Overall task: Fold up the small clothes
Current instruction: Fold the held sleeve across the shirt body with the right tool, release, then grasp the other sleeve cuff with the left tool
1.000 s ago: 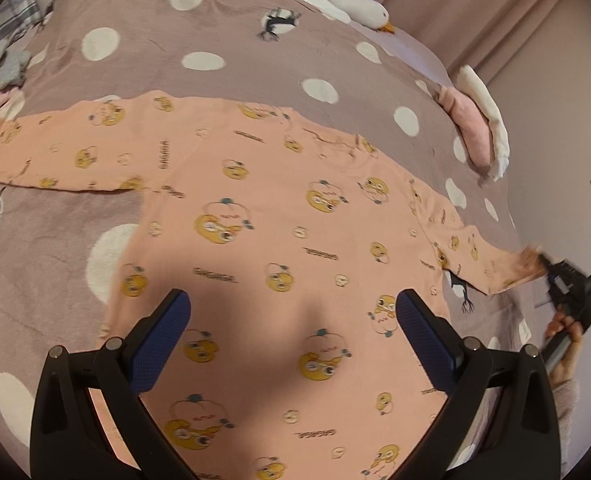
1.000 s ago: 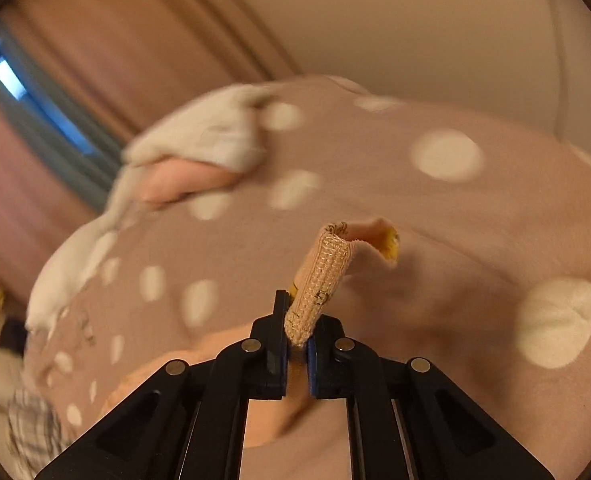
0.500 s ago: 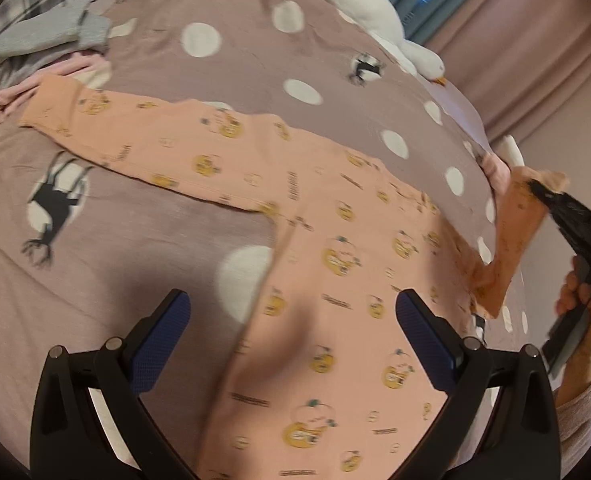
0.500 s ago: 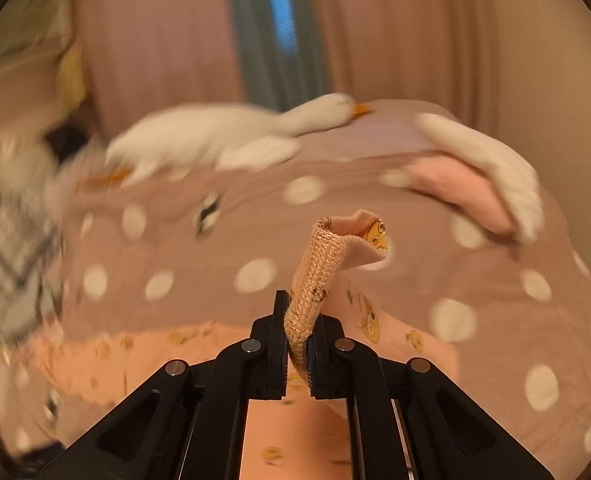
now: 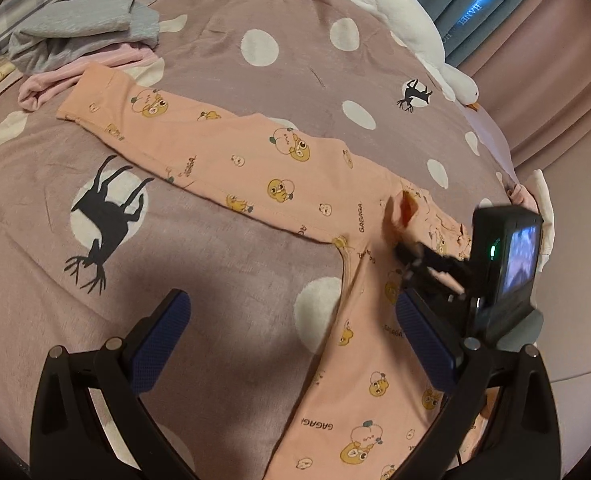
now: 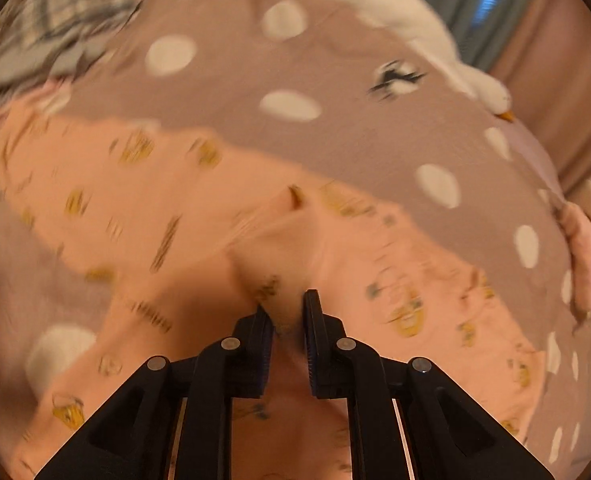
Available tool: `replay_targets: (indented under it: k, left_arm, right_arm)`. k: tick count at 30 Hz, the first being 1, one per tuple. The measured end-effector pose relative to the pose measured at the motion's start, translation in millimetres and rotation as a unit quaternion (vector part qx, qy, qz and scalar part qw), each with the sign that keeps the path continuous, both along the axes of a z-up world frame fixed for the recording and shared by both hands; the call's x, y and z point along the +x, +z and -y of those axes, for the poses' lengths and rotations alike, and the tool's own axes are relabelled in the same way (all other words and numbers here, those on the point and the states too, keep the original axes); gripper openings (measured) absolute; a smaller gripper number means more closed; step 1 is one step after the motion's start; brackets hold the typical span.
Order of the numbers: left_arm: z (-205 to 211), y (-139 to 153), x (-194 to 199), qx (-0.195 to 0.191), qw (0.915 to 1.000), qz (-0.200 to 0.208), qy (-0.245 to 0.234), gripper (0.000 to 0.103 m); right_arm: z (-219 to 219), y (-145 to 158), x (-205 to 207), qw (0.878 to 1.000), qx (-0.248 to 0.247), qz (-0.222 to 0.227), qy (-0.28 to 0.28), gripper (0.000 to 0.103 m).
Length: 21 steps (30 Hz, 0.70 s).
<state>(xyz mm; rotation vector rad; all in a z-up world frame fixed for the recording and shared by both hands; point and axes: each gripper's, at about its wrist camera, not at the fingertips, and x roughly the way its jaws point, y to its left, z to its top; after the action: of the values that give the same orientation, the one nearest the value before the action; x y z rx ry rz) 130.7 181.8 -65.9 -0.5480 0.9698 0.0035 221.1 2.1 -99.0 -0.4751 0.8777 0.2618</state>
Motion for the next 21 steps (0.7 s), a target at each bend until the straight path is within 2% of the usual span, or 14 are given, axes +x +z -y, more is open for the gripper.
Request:
replay_targets:
  k: [1, 2, 4, 6, 8, 11, 13, 15, 16, 18, 20, 21]
  left_arm:
    - [2.0, 1.9, 4.0, -0.002, 1.0000, 0.002, -0.004, 0.102]
    - [3.3, 3.5, 8.0, -0.007, 0.9999, 0.004, -0.007, 0.102]
    - [8.7, 9.4, 16.9, -0.012, 0.9997, 0.012, -0.015, 0.102]
    - [15.2, 15.2, 27.1, -0.006, 0.9996, 0.017, -0.020, 0.102]
    - [25.2, 19.5, 41.1, -0.017, 0.9991, 0.020, -0.035, 0.102]
    - [44.5, 24.2, 60.3, -0.059, 0.9949, 0.033, -0.074, 0.102]
    - [64.7, 27.3, 73.3, -0.097, 0.9877, 0.050, -0.111, 0.102]
    - [87.4, 23.8, 90.2, -0.128, 0.9802, 0.051, -0.142, 0.102]
    - [96.9, 20.9, 97.4, -0.136, 0.9778, 0.046, -0.153, 0.099]
    - [118.2, 9.7, 113.8, -0.136, 0.9756, 0.032, -0.169, 0.088]
    - [132.3, -4.6, 126.2, -0.136, 0.9745, 0.018, -0.178, 0.073]
    - [137.8, -13.7, 133.2, -0.128, 0.9761, 0.006, -0.176, 0.072]
  right_arm:
    - [-2.0, 1.2, -3.4, 1.000, 0.008, -0.004, 0.011, 0.034]
    - [2.5, 6.8, -8.0, 0.999, 0.026, -0.008, 0.023, 0.042]
    - [21.8, 28.5, -21.6, 0.993, 0.103, -0.023, 0.050, 0.044]
    - [49.2, 49.4, -33.7, 0.981, 0.182, -0.031, 0.063, 0.048]
    - [70.7, 58.0, -44.2, 0.973, 0.222, -0.022, 0.052, 0.059]
    - [112.7, 60.9, -50.7, 0.964, 0.264, -0.019, 0.012, 0.059]
    - [137.2, 52.0, -48.7, 0.960, 0.279, -0.020, -0.020, 0.059]
    - [154.6, 41.1, -44.7, 0.960, 0.275, -0.024, -0.056, 0.059]
    - [166.0, 32.5, -39.0, 0.957, 0.277, -0.030, -0.081, 0.059]
    - [183.6, 20.4, -33.8, 0.947, 0.298, -0.042, -0.110, 0.050]
    - [200.5, 8.6, -29.2, 0.937, 0.315, -0.048, -0.144, 0.041]
    - [206.1, 4.0, -29.1, 0.933, 0.321, -0.047, -0.157, 0.039]
